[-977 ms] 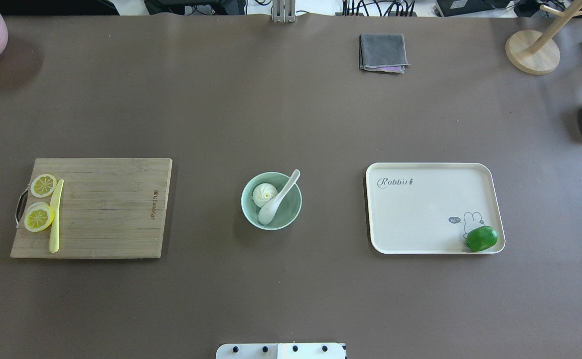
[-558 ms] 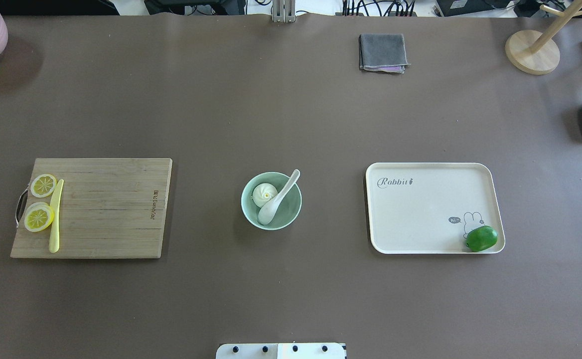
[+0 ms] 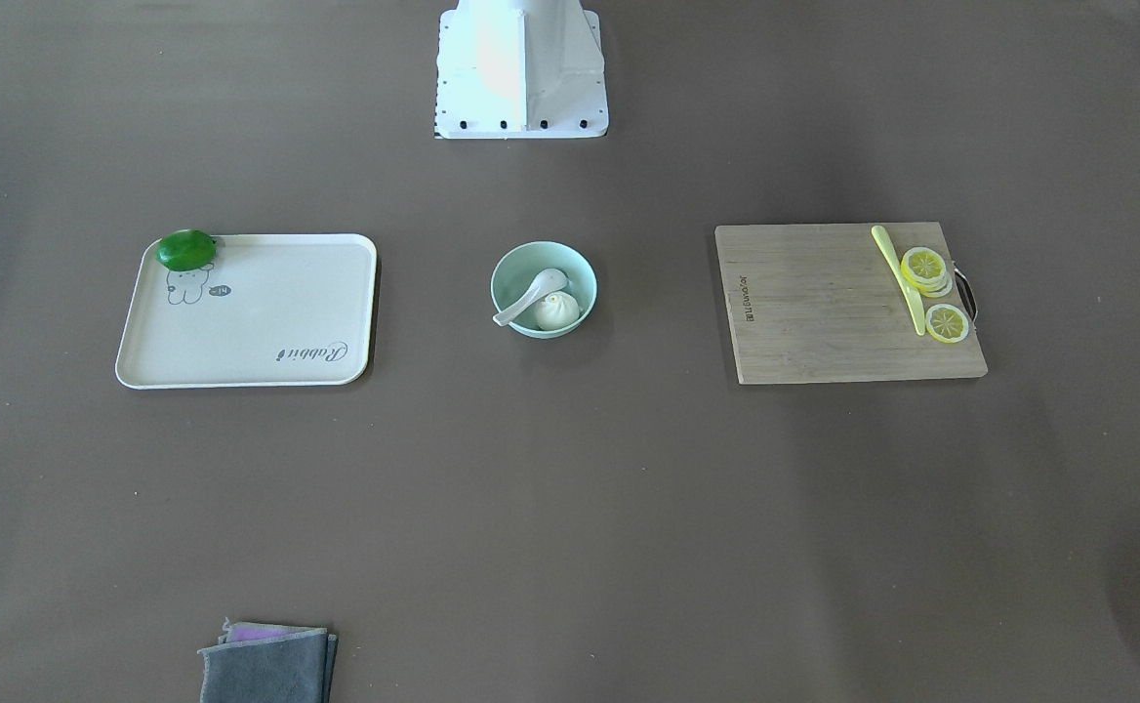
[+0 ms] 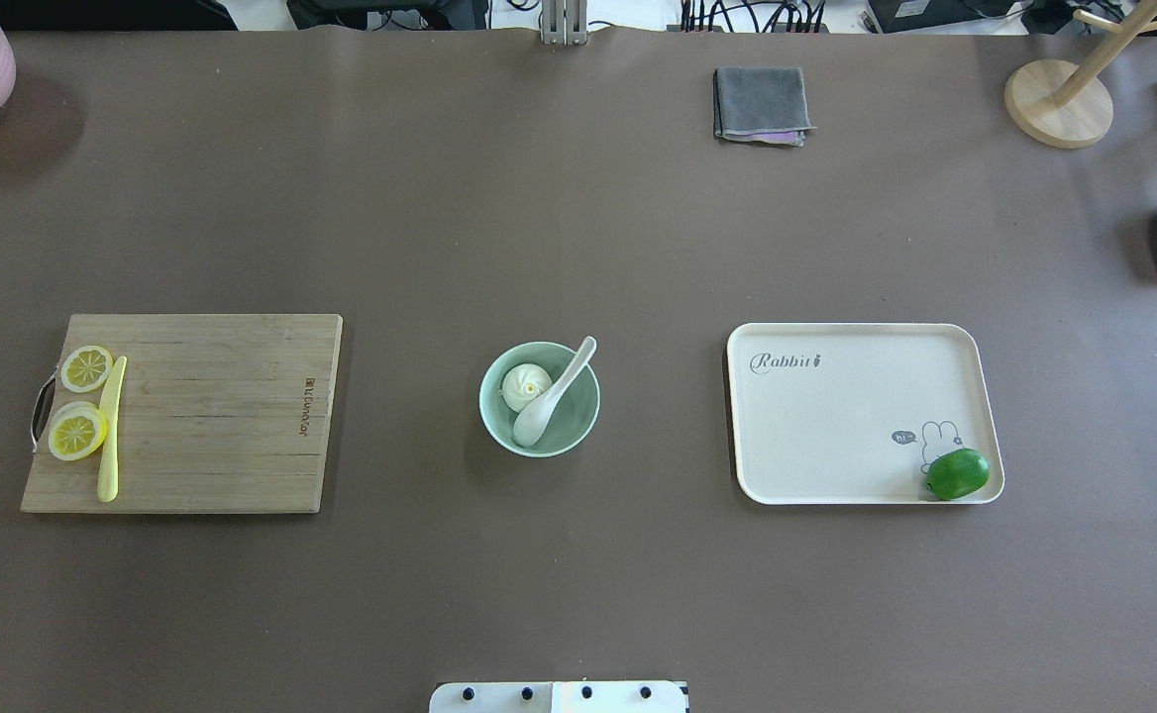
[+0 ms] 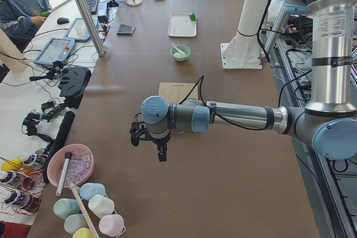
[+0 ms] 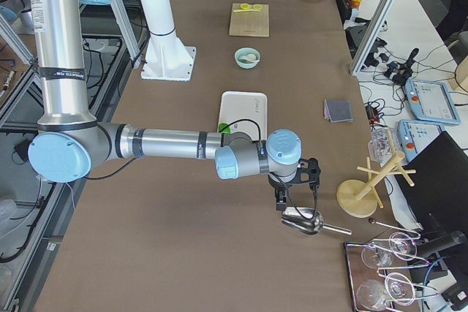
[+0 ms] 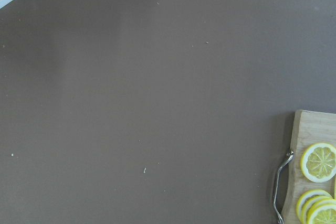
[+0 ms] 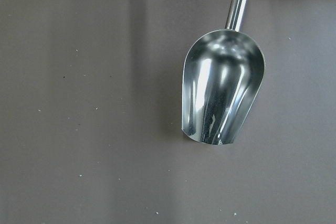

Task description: Put spoon and bun in bowl

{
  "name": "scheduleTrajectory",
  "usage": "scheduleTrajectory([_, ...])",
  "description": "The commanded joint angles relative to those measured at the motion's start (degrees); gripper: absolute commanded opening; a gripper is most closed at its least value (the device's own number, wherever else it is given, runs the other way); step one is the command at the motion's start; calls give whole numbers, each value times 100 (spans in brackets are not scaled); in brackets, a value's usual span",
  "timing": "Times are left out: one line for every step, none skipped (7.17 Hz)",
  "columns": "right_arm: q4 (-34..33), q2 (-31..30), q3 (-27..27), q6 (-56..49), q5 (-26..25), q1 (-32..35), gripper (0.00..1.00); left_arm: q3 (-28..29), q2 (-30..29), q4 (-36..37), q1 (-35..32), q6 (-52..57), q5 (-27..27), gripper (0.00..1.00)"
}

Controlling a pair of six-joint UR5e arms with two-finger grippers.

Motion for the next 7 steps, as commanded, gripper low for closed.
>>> scheduleTrajectory([-562,13,90,-396,-2,195,100,-126,52,27,-30,9,-383,98])
scheduleTrajectory([-669,30,195,-397,-45,187,100,-135,52,18,-30,9,-374,98])
scheduleTrajectory([-679,22,257,-397,-54,222,100,-83,44,18,-13,18,-322,98])
scheduleTrajectory([-679,21,257,-397,-54,318,100,-109,44,9,-21,18,-365,98])
scheduleTrajectory([-679,-5,257,-397,-54,310,100,-83,44,9,-13,9,-339,98])
scheduleTrajectory([-679,-101,362,-397,-54,319,100,-39,35,9,-4,9,-322,98])
scheduleTrajectory([-688,-93,398,-397,-54,258,100,5,35,1,5,9,-304,98])
